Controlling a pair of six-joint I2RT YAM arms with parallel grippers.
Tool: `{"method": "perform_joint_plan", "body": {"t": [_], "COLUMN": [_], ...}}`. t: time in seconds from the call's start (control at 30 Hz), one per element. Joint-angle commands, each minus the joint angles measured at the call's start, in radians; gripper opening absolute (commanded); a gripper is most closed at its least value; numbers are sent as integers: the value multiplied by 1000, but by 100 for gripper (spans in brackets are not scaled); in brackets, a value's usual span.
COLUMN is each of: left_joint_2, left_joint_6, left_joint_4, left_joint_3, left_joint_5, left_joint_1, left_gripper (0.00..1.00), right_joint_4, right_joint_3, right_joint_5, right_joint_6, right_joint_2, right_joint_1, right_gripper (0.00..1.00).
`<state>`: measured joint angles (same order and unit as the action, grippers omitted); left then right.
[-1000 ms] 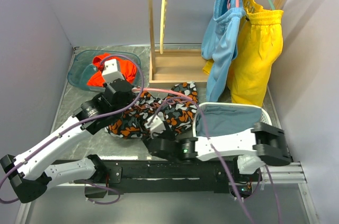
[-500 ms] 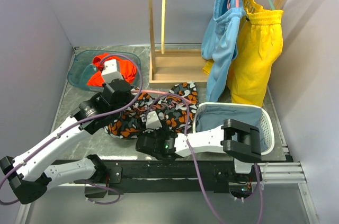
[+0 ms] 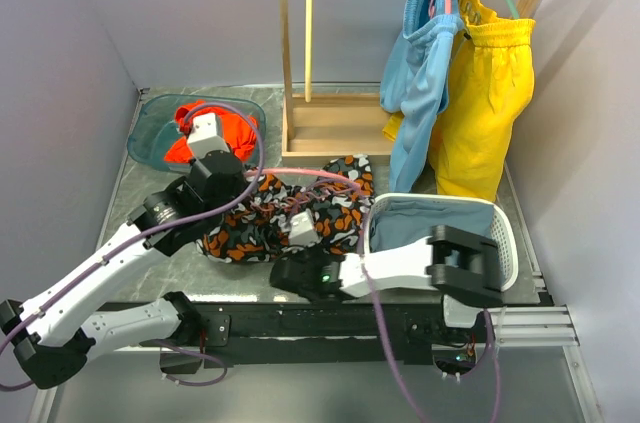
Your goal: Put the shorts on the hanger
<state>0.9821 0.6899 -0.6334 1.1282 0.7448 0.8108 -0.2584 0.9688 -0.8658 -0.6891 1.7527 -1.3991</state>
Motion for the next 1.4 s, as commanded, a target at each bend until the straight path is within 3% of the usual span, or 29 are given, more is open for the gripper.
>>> {"method": "perform_joint_plan", "body": {"t": [0.0,0.1,0.47,0.73,1.1,1.23,1.37], "left_joint_2": [-46,-66,-183,-281,-327,-298,-295], "left_joint_6": [-16,-20,-76,-150,-193,-170,-193], "left_joint_4": [24,38,167,305,354,307,348], "left_joint_3": [35,31,-47,-140,-200,-188,-195], "left_joint_5": [13,11,-38,-113,-148,-50,-51], "left_joint_1": [-9,-9,-10,-12,-12,-10,-12], "left_gripper": [1,1,1,1,1,1,1], "right_joint_4": [112,152,238,245,255,245,200], "right_joint_3": [-94,-142,-265,-269,-265,-259,-257], "right_joint_5": [28,82,323,438,628,660,678], "right_joint_6": [-27,-15,-20,-15,-27,-32,-46], "right_joint_2": [-238,-336,-580,-604,-628,-642,-706], "right_joint_1": [57,80,219,299,426,442,466], "right_gripper": [8,1,0,0,0,0,0]}}
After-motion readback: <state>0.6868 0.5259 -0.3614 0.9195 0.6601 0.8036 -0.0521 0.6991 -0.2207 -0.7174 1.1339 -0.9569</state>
